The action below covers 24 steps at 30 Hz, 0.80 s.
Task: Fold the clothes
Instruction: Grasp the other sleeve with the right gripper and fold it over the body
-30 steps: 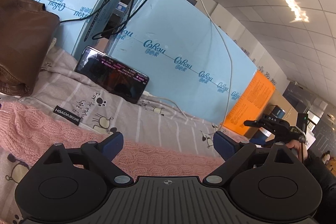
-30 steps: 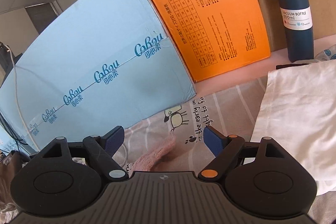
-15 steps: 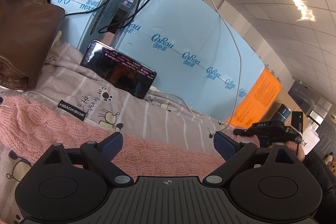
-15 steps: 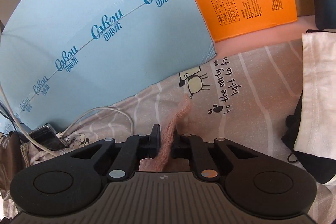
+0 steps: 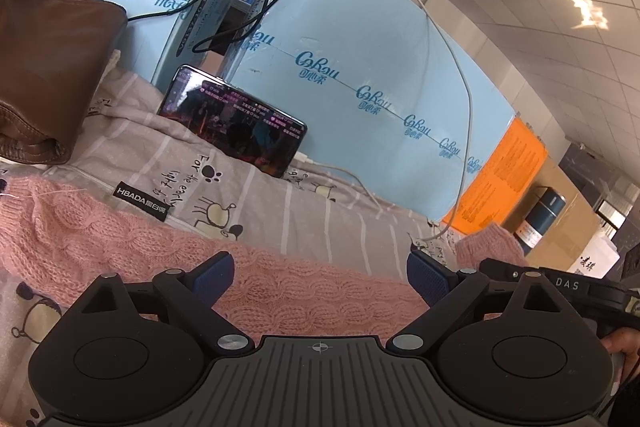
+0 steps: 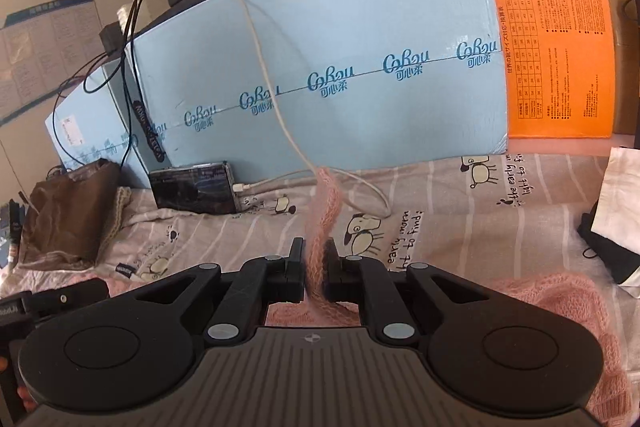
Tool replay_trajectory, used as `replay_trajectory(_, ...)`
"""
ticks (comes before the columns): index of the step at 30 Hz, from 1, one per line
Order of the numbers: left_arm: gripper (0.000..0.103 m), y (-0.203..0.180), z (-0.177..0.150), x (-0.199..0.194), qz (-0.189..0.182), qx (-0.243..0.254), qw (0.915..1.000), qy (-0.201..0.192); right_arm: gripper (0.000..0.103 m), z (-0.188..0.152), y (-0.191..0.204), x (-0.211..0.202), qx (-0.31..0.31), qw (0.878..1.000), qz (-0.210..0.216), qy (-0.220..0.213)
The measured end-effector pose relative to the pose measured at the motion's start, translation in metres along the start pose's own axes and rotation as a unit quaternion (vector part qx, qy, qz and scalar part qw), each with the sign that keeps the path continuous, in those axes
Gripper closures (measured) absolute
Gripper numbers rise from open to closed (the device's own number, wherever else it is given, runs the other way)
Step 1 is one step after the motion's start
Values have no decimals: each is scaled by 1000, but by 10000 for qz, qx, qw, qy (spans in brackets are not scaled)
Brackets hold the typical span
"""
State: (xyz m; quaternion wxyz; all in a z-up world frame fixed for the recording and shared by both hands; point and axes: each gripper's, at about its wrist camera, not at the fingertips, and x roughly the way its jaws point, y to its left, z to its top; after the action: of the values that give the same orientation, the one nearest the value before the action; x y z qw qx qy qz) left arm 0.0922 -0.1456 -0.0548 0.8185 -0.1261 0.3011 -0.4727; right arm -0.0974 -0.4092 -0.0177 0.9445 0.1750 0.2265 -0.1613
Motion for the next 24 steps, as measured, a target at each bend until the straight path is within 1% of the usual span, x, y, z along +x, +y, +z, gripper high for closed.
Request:
replay_trajectory(1, 8, 0, 0, 0, 6, 1, 10000, 2, 85, -5, 3, 1, -62, 10000, 0, 75)
replay_trajectory(2, 8, 0, 0, 0, 12, 1, 10000, 4, 69, -8, 6, 0, -124, 9999, 47, 100)
replay_trajectory(3, 8, 0, 0, 0, 19, -4, 10000, 7, 61, -11, 9, -2, -187, 9997, 99, 119)
replay_trajectory(4, 8, 1, 0, 1, 25, -16, 10000, 11, 54, -15, 12, -3, -250, 9995, 150, 139)
replay_trajectory(6, 8, 2, 0, 1, 30, -33, 10000, 20, 46, -19, 18, -9, -353, 9988, 289, 158)
replay_trajectory(7, 8, 2, 0, 1, 27, -33, 10000, 21, 36, -19, 17, -13, -321, 9987, 364, 149)
replay_trajectory(8, 8, 1, 0, 1, 19, -28, 10000, 23, 32, -19, 17, -18, -282, 9986, 437, 139)
replay_trajectory(11, 8, 0, -1, 1, -13, 10, 10000, 36, 31, -18, 8, -29, 24, 9984, 565, 89)
replay_trajectory(13, 8, -2, -2, 2, -31, 61, 10000, 57, 28, -20, -7, -32, 454, 9974, 562, 58)
replay_trajectory(16, 8, -5, -3, 3, -44, 160, 9998, 86, 28, -27, -23, -19, 736, 9966, 119, 350)
replay_trajectory(17, 8, -5, -4, 3, -43, 189, 9998, 91, 28, -31, -27, -12, 748, 9961, -72, 455)
replay_trajectory(18, 8, -6, -4, 3, -43, 218, 9997, 97, 29, -36, -31, -6, 778, 9953, -147, 557)
replay_trajectory(21, 8, -7, -5, 6, -7, 264, 9996, 140, 27, -36, -38, -4, 808, 9959, -16, 400)
replay_trajectory(24, 8, -8, -6, 7, 6, 304, 9994, 172, 27, -33, -44, 0, 866, 9957, -70, 334)
